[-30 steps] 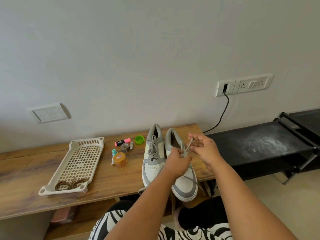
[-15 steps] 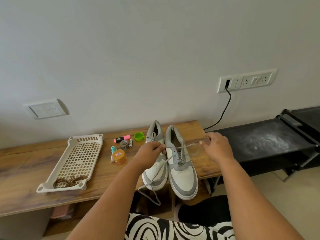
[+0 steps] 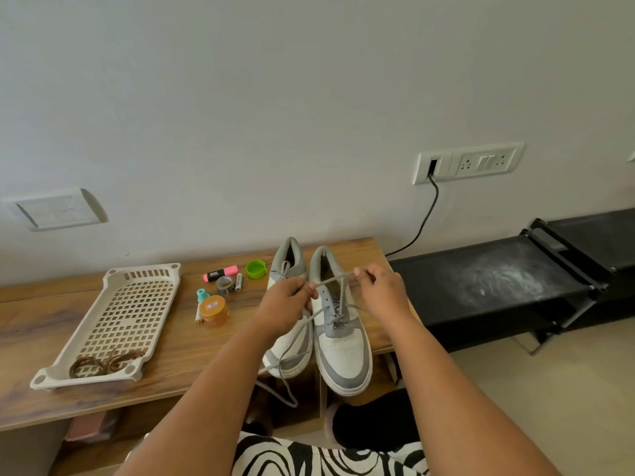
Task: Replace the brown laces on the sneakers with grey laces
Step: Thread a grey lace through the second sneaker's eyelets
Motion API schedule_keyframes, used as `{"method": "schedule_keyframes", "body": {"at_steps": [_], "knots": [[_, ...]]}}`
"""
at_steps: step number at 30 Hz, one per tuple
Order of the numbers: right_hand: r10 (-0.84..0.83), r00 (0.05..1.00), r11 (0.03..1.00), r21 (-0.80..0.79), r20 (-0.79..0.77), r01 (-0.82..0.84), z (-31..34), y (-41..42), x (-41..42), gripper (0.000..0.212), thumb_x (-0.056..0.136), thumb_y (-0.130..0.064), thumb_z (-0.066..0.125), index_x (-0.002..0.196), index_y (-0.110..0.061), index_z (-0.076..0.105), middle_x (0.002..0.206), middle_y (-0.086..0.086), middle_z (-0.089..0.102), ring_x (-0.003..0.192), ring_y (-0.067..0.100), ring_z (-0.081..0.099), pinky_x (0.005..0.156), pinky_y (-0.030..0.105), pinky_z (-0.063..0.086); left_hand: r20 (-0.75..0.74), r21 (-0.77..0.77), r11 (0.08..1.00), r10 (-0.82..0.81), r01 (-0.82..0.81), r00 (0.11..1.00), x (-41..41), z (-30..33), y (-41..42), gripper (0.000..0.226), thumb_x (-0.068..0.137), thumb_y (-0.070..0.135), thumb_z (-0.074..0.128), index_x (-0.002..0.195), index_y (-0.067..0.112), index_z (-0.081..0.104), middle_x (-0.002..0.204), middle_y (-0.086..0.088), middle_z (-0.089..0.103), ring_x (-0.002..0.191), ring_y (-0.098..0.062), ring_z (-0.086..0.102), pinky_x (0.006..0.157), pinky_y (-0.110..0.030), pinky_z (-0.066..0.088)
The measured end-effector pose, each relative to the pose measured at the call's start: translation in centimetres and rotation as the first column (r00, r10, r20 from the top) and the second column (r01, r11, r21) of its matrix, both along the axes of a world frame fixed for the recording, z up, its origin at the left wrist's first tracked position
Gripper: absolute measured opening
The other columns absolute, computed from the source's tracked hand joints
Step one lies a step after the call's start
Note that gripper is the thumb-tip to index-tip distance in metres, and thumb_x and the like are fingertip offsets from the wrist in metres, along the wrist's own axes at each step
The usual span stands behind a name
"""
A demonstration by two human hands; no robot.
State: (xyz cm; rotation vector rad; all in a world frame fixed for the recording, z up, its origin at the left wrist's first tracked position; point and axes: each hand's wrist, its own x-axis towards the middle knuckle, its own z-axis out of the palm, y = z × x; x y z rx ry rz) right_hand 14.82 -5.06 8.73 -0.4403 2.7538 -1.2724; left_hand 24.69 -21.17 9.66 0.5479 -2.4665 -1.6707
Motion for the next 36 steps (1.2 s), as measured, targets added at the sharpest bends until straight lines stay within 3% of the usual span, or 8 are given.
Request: {"method": "schedule_keyframes", "body": {"at_steps": [5, 11, 16, 19, 21, 26, 32, 36], "knots": [[-0.209, 0.973, 0.864, 0.446, -0.103, 0.233, -0.5, 1.9, -0.9, 0.035, 0.098, -0.049, 0.044, 0.116, -0.025, 0.062, 0.117, 0.001, 0.056, 0.113, 0.025, 0.04, 0.087, 0.041, 0.034, 0.026, 0.011, 1.0, -0.018, 0.017, 1.0, -0.5, -0.6, -0.1, 0.03, 0.103, 0.026, 0.049, 0.081, 0.014, 0.065, 0.066, 0.003, 0.055, 0.059, -0.01, 0.046, 0.062, -0.025, 0.041], [0.298, 0.924, 0.954, -0.037, 0.239, -0.298, 0.0, -0.9, 0.9, 0.03, 0.094, -0.051, 0.053, 0.105, -0.027, 0.066, 0.108, -0.003, 0.066, 0.106, 0.018, 0.058, 0.094, 0.044, 0.05, 0.027, -0.05, 0.996, -0.069, 0.07, 0.997, -1.0, -1.1, 1.1, 0.027, 0.102, 0.029, 0.051, 0.081, 0.018, 0.065, 0.066, 0.006, 0.056, 0.063, -0.013, 0.046, 0.065, -0.031, 0.04], [0.132, 0.966, 0.986, 0.068, 0.221, -0.15, 0.2, 0.4, -0.2, 0.03, 0.101, -0.044, 0.044, 0.111, -0.021, 0.061, 0.106, -0.002, 0.059, 0.096, 0.015, 0.052, 0.079, 0.032, 0.047, 0.064, -0.096, 0.993, -0.061, 0.067, 0.996, -0.7, -1.0, -0.1, 0.026, 0.102, 0.03, 0.05, 0.083, 0.02, 0.065, 0.071, 0.004, 0.059, 0.066, -0.014, 0.049, 0.065, -0.029, 0.042], [-0.049, 0.996, 0.953, 0.302, 0.08, 0.023, -0.4, 1.8, -1.3, 0.031, 0.1, -0.046, 0.044, 0.114, -0.025, 0.062, 0.118, -0.001, 0.058, 0.115, 0.023, 0.042, 0.09, 0.042, 0.036, 0.093, -0.093, 0.992, -0.072, 0.081, 0.993, -0.5, -0.9, -1.0, 0.024, 0.102, 0.025, 0.05, 0.087, 0.016, 0.066, 0.074, 0.006, 0.065, 0.068, -0.012, 0.052, 0.065, -0.026, 0.043], [0.033, 0.999, 0.946, 0.321, 0.03, -0.041, -0.6, 1.6, -1.2, 0.03, 0.1, -0.045, 0.044, 0.119, -0.028, 0.06, 0.122, -0.003, 0.058, 0.122, 0.022, 0.038, 0.096, 0.042, 0.035, 0.116, -0.061, 0.992, -0.104, 0.112, 0.988, -0.5, -1.1, -1.0, 0.02, 0.102, 0.019, 0.051, 0.089, 0.015, 0.066, 0.078, 0.005, 0.072, 0.077, -0.016, 0.061, 0.073, -0.028, 0.049], [0.379, 0.902, 0.924, -0.022, 0.208, -0.383, -0.4, -1.4, 0.6, 0.029, 0.1, -0.038, 0.048, 0.123, -0.027, 0.062, 0.117, -0.007, 0.065, 0.11, 0.013, 0.057, 0.09, 0.033, 0.049, 0.065, -0.076, 0.993, -0.087, 0.092, 0.994, -1.4, -1.4, -0.2, 0.014, 0.096, 0.022, 0.063, 0.086, 0.015, 0.069, 0.079, 0.004, 0.075, 0.064, -0.008, 0.067, 0.073, -0.028, 0.057], [0.382, 0.906, 0.92, -0.172, 0.183, -0.353, -1.3, -1.1, 0.1, 0.016, 0.092, -0.027, 0.066, 0.106, -0.025, 0.073, 0.093, -0.006, 0.071, 0.088, 0.007, 0.064, 0.072, 0.017, 0.049, 0.042, 0.011, 0.99, 0.137, -0.138, 0.99, -1.9, -1.7, -0.2, 0.024, 0.085, 0.026, 0.077, 0.087, 0.005, 0.065, 0.074, 0.0, 0.075, 0.06, -0.011, 0.068, 0.054, -0.022, 0.049], [0.377, 0.901, 0.919, -0.21, 0.216, -0.334, -2.0, -1.1, -0.4, 0.015, 0.092, -0.028, 0.066, 0.104, -0.03, 0.075, 0.092, -0.005, 0.073, 0.09, 0.01, 0.067, 0.078, 0.025, 0.054, 0.024, 0.14, 0.977, 0.157, -0.158, 0.987, -2.4, -2.2, 0.4, 0.021, 0.086, 0.024, 0.076, 0.089, 0.005, 0.066, 0.074, -0.003, 0.075, 0.061, -0.01, 0.065, 0.067, -0.028, 0.058]]}}
